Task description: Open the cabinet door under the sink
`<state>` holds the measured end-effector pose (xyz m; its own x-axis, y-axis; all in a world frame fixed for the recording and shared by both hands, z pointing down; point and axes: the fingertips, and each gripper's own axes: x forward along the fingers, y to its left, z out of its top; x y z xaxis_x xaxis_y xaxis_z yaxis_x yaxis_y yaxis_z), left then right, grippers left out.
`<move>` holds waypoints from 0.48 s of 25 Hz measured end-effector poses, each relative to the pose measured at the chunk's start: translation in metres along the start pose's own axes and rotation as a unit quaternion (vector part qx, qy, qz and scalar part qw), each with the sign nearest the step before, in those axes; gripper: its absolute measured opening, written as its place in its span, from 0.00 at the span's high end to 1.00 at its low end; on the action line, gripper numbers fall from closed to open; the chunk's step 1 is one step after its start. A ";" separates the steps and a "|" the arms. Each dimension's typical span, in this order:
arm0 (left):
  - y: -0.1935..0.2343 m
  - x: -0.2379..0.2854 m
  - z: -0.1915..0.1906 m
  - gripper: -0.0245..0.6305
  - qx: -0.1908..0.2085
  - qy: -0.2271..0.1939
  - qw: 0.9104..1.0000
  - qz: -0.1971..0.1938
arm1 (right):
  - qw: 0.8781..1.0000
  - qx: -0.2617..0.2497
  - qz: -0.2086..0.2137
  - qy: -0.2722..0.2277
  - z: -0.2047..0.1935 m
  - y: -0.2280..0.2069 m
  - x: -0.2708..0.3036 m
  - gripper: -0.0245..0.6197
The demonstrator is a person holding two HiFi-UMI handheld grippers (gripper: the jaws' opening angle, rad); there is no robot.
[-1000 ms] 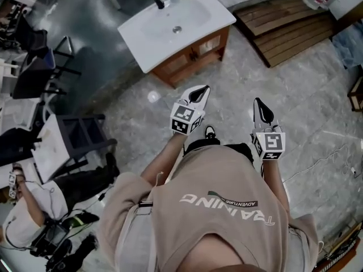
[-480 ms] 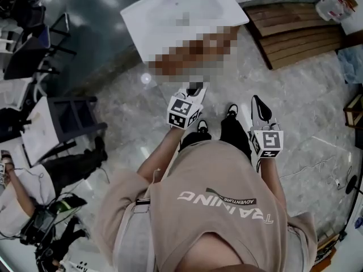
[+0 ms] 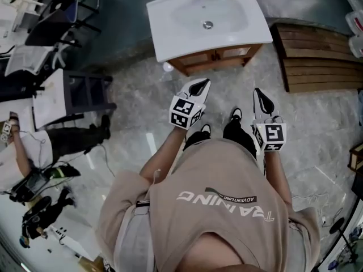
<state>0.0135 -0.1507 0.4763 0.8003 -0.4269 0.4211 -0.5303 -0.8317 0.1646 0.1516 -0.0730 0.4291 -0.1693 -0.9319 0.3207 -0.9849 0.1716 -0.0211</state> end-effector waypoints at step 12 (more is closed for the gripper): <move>0.003 0.032 0.036 0.94 -0.020 -0.002 0.995 0.101 | 0.993 -0.016 0.116 0.011 0.000 -0.058 0.059 0.96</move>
<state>0.0482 -0.1798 0.4581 0.6773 -0.5858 0.4451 -0.6914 -0.7136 0.1129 0.1985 -0.1381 0.4489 -0.3906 -0.8589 0.3311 -0.9177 0.3918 -0.0662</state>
